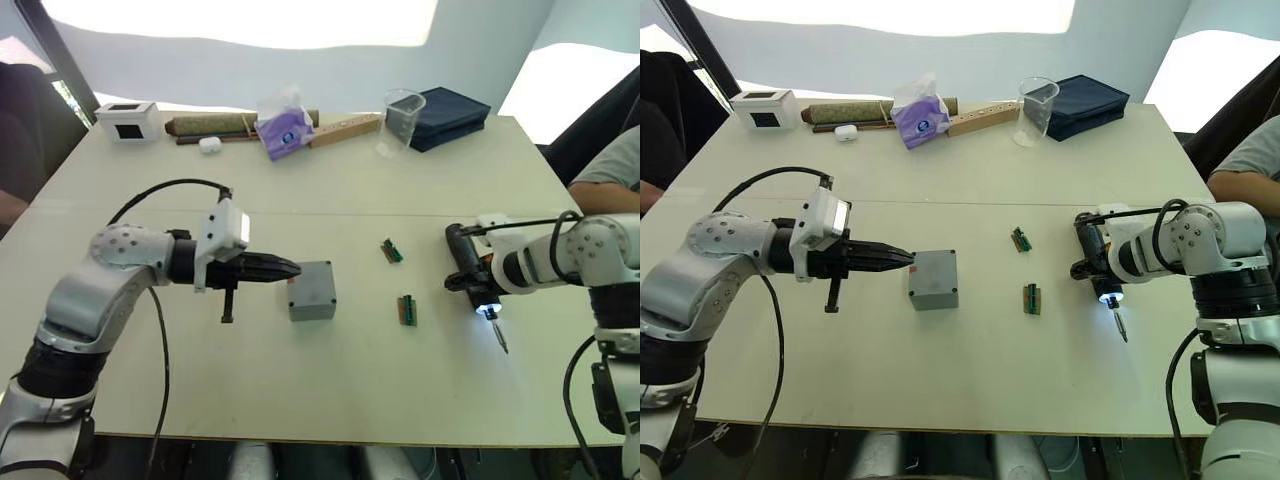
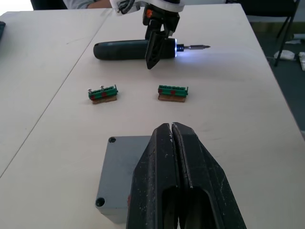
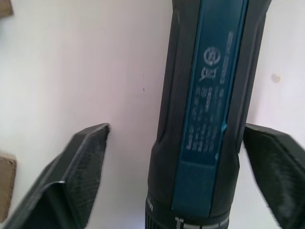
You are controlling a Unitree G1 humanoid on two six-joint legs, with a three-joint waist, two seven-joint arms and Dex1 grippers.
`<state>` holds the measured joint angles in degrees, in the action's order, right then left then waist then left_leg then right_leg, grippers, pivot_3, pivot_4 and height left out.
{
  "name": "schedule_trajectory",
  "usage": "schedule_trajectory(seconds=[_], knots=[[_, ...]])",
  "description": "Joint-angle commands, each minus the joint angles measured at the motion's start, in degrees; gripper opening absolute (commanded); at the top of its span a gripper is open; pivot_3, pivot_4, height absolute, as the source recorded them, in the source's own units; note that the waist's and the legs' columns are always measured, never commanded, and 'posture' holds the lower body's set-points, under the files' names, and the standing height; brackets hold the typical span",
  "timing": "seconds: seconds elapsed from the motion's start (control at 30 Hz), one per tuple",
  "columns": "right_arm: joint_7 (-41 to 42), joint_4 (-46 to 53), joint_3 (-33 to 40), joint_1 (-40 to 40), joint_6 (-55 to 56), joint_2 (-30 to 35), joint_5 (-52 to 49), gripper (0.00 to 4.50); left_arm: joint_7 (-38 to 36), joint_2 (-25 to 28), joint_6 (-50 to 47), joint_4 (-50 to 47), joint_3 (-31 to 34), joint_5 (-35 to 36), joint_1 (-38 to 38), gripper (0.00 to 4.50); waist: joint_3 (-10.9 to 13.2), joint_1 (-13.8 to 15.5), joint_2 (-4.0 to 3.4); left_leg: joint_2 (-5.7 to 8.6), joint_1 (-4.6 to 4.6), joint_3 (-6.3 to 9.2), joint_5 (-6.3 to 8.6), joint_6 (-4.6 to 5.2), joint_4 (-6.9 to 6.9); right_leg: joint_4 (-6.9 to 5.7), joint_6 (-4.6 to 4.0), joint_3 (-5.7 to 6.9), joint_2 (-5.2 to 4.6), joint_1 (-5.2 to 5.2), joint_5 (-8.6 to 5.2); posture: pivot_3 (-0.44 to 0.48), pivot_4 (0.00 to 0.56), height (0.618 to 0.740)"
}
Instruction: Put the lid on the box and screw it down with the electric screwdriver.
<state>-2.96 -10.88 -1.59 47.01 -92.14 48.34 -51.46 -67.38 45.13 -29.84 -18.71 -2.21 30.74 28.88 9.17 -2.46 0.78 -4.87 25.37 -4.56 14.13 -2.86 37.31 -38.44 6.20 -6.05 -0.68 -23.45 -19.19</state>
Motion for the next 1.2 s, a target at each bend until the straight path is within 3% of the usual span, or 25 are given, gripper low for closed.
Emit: schedule_trajectory(seconds=[0.03,0.17,0.27,0.47,0.6,0.87,1.2], knots=[[3.08,7.8,1.94,5.89,2.09,2.92,3.63,4.43,1.86,0.91,0.26,-1.55,2.28,-0.24,-1.2,0.0,0.04,-0.06,-0.06,0.0,0.02,-0.04,0.0,0.0,-0.01,-0.03,0.0,-0.03,-0.01,-0.06,0.0,0.0,0.15,0.74],[12.82,17.36,0.4,6.11,4.74,4.61,1.91,4.43,4.08,2.12,0.98,0.19,3.39,-2.52,-2.47,0.0,0.05,0.03,-0.09,-0.03,0.01,0.03,0.0,0.0,-0.16,-0.09,-0.03,0.02,0.05,-0.15,-0.02,0.0,0.15,0.74],[18.65,22.64,0.53,3.86,8.67,3.85,1.86,3.73,4.54,3.29,2.27,1.74,3.8,-4.28,-4.82,0.0,0.05,-0.02,-0.09,-0.04,0.01,0.03,0.0,0.0,-0.17,-0.08,-0.04,0.02,0.05,-0.13,-0.03,0.0,0.15,0.74],[26.87,30.46,-4.92,-2.8,17.79,2.15,5.81,1.58,5.05,4.35,5.86,5.91,2.96,-8.5,-9.01,0.0,0.05,0.01,-0.08,-0.02,0.01,0.0,0.0,0.01,0.02,-0.18,-0.03,0.02,0.0,-0.08,-0.02,0.0,0.15,0.74],[28.29,30.23,-11.05,-8.36,25.46,-3.02,11.79,0.03,7.49,0.94,6.06,8.13,0.23,-10.42,-9.56,0.0,0.04,0.09,-0.06,-0.02,0.0,0.03,0.01,0.01,0.05,-0.21,-0.03,0.04,0.01,-0.06,-0.02,0.0,0.15,0.74],[28.37,30.38,-15.18,-11.46,27.0,-12.2,16.18,0.03,8.32,-4.52,8.58,13.1,-4.58,-14.25,-7.41,0.0,0.04,0.06,-0.05,-0.02,-0.01,0.04,0.0,0.0,0.21,-0.52,-0.02,0.04,0.03,-0.1,-0.03,0.0,0.15,0.74],[30.15,35.17,-14.7,-15.32,23.52,-16.12,16.02,0.03,7.0,-10.54,13.52,21.97,-8.93,-18.13,-0.83,0.0,0.04,0.42,-0.04,-0.01,0.0,0.13,0.02,0.03,0.7,-0.8,-0.01,0.09,0.04,0.02,-0.03,0.0,0.15,0.74]])
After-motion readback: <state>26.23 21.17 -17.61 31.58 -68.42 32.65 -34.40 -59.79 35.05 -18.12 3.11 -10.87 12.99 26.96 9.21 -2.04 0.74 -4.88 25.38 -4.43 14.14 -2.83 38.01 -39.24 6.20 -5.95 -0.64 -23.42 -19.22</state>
